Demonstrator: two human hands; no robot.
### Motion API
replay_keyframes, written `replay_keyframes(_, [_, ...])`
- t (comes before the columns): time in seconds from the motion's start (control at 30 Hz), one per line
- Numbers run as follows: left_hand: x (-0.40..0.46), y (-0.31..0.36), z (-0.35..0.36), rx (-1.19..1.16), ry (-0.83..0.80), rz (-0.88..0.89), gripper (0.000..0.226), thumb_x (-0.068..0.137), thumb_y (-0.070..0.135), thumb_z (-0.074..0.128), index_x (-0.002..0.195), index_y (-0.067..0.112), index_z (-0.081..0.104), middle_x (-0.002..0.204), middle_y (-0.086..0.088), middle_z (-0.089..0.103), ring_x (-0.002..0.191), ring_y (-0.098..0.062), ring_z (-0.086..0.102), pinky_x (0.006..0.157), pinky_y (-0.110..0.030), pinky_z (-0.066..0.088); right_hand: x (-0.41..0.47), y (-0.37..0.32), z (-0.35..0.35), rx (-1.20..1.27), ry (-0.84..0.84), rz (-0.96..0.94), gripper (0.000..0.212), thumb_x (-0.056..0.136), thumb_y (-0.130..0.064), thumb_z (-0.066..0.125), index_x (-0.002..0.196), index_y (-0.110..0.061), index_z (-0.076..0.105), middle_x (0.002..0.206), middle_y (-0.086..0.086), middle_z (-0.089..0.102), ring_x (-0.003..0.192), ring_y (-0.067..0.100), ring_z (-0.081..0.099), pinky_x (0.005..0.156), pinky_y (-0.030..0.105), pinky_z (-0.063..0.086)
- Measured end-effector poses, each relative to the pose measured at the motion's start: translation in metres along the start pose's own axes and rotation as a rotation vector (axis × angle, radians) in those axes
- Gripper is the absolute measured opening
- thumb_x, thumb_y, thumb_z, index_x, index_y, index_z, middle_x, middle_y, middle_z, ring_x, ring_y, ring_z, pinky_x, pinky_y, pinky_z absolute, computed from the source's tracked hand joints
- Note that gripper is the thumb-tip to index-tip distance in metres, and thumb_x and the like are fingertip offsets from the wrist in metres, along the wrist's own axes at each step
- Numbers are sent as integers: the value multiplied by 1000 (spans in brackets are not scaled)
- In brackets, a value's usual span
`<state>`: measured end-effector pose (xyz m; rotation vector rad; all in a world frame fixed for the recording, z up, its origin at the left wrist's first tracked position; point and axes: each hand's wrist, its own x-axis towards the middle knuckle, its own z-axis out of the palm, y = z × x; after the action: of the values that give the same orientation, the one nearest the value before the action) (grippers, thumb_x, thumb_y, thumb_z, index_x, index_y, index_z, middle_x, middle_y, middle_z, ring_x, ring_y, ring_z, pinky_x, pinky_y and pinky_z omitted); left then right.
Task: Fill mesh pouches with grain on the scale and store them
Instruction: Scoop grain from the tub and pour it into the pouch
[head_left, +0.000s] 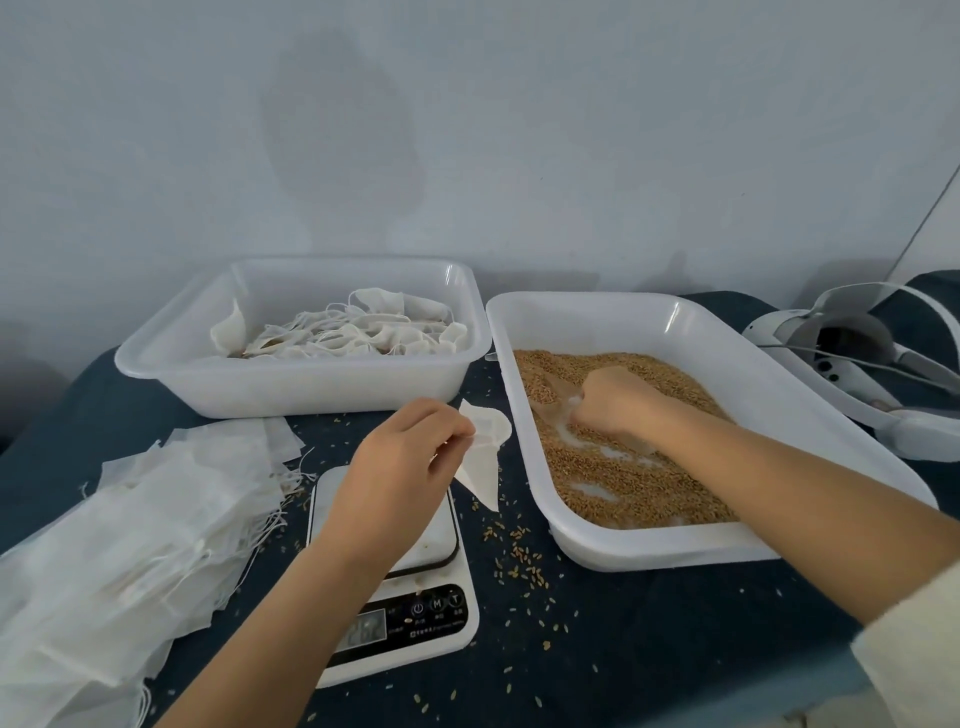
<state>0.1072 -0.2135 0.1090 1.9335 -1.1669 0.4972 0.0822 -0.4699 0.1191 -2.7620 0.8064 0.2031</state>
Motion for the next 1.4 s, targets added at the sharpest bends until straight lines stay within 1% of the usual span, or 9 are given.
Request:
replay_keyframes(0.23, [8, -9, -9, 32, 7, -5, 11, 80, -3, 68, 86, 6, 70, 86, 1, 66, 72, -7, 55, 67, -19, 46, -11, 28, -8, 7, 42, -32, 31, 94, -40, 51, 76, -20, 66, 66, 0, 64, 43, 11, 45, 47, 21, 46])
replay_keyframes(0.37, [12, -9, -8, 30, -15, -36, 7, 82, 0, 67, 87, 4, 71, 95, 0, 61, 69, -10, 57, 65, -26, 49, -25, 55, -24, 24, 82, -71, 31, 92, -45, 53, 98, -19, 70, 96, 14, 71, 63, 20, 61, 71, 33, 54])
replay_keyframes(0.6, [17, -11, -9, 150, -67, 14, 3, 84, 6, 67, 85, 6, 70, 93, 1, 62, 58, -11, 51, 56, -24, 43, -46, 82, -30, 74, 12, -108, 30, 89, -42, 59, 115, -28, 66, 112, -2, 69, 83, 16, 67, 76, 34, 55])
replay_keyframes(0.8, [18, -15, -11, 152, -114, 36, 5, 86, 4, 64, 86, 6, 68, 83, 0, 63, 65, -13, 55, 59, -18, 41, -55, 87, -28, 85, -28, -127, 33, 88, -46, 58, 117, -32, 64, 99, -12, 69, 79, 14, 68, 73, 31, 54])
replay_keyframes(0.9, [18, -17, -13, 159, -136, 36, 6, 86, 3, 63, 87, 6, 67, 84, -1, 64, 65, -13, 54, 59, -19, 40, -57, 86, -29, 144, -5, -165, 28, 89, -41, 58, 116, -33, 63, 83, -2, 72, 73, 20, 68, 67, 31, 54])
replay_keyframes(1.0, [19, -20, -16, 174, -187, 41, 6, 86, 3, 62, 86, 8, 64, 85, 2, 62, 72, -12, 50, 62, -15, 34, -59, 84, -33, 151, 57, -215, 25, 89, -36, 60, 114, -34, 64, 72, -11, 69, 59, 2, 62, 55, 16, 46])
replay_keyframes(1.17, [22, -28, -32, 184, -292, 52, 9, 88, 12, 60, 81, 13, 55, 84, 3, 60, 82, -14, 48, 71, -22, 39, -63, 70, -42, 174, 105, -280, 36, 89, -34, 61, 126, -33, 57, 107, -15, 66, 92, 11, 64, 75, 20, 46])
replay_keyframes(1.27, [22, -31, -47, 209, -304, 62, 11, 87, 13, 61, 78, 13, 54, 79, 4, 57, 76, -14, 47, 69, -25, 39, -66, 57, -48, 194, 167, -341, 41, 88, -35, 62, 128, -34, 55, 94, -28, 58, 85, -10, 54, 74, 16, 38])
replay_keyframes(1.4, [21, -33, -67, 218, -288, 71, 8, 85, 8, 64, 78, 10, 62, 95, 4, 57, 70, -16, 56, 64, -25, 44, -76, 37, -60, 275, 171, -411, 42, 81, -41, 64, 122, -44, 54, 98, -32, 60, 80, -16, 57, 82, 18, 41])
